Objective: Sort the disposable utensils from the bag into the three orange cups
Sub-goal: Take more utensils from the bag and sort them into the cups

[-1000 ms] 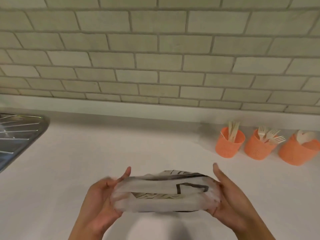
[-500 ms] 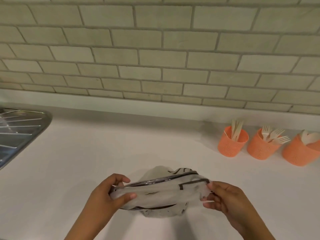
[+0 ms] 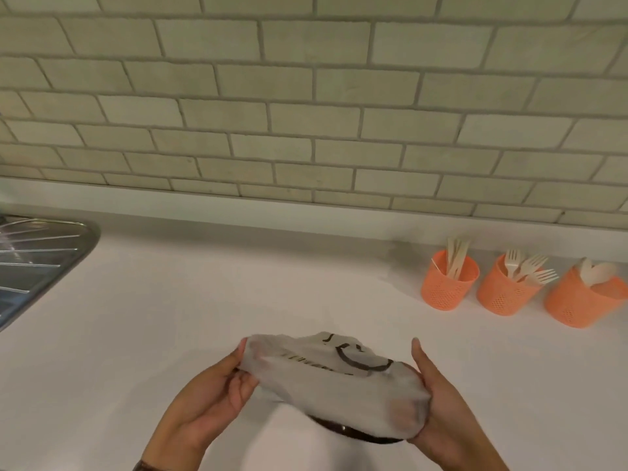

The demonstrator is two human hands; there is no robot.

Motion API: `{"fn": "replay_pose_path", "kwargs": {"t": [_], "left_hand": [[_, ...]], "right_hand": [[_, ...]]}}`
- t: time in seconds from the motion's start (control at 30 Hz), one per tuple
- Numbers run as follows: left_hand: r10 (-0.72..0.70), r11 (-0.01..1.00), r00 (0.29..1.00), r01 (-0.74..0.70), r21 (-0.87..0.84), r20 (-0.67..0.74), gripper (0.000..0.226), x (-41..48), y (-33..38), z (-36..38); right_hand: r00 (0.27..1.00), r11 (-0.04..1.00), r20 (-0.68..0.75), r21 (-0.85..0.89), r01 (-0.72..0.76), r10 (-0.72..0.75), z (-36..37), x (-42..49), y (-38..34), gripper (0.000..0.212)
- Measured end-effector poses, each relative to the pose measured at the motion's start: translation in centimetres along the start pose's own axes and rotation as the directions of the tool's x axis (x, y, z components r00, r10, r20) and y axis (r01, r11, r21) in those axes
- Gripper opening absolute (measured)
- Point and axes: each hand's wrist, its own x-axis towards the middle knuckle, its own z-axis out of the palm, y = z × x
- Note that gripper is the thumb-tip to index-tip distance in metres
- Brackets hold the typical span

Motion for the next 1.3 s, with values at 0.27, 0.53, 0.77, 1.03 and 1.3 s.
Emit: {"fn": "replay_pose_path", "kwargs": {"t": [0.27,0.53,0.77,1.03,1.3], "left_hand": [[0.084,0.986,0.996,-0.084,0.143,0.004,0.028,-1.5,0.0,0.7],[0.623,0.27,0.781,-0.277,0.922,0.052,0.044,-1.6,-1.0,-1.3],[0.479,0.657,0.856,-0.203,0.726,-0.195,0.025,-1.8,-1.5,-3.6],[-0.094,0.972,0.995,0.084,-0.219,-0.038,0.066,-0.1,-1.8,-3.1],[-0.013,1.0,0.998,0.013,0.005,-0.058,0.015,0.6,-2.4,-0.9]], "right_hand": [[0.837,0.568,-0.17,-0.8,0.191,-0.521,-2.4,0.6,0.5,0.028],[0.853,0.816,-0.316,-0.543,0.196,-0.415,-1.9,1.4,-0.4,0.022],[0.969,0.977,-0.246,0.206,0.054,-0.002,-0.7,1.7,-0.1,0.021],[0.975,0.947,-0.181,0.313,-0.067,0.129,-2.0,3.0,1.2,0.034],[0.96,0.755,-0.162,-0.652,0.07,-0.229,-2.3,1.8,1.1,0.086]]}}
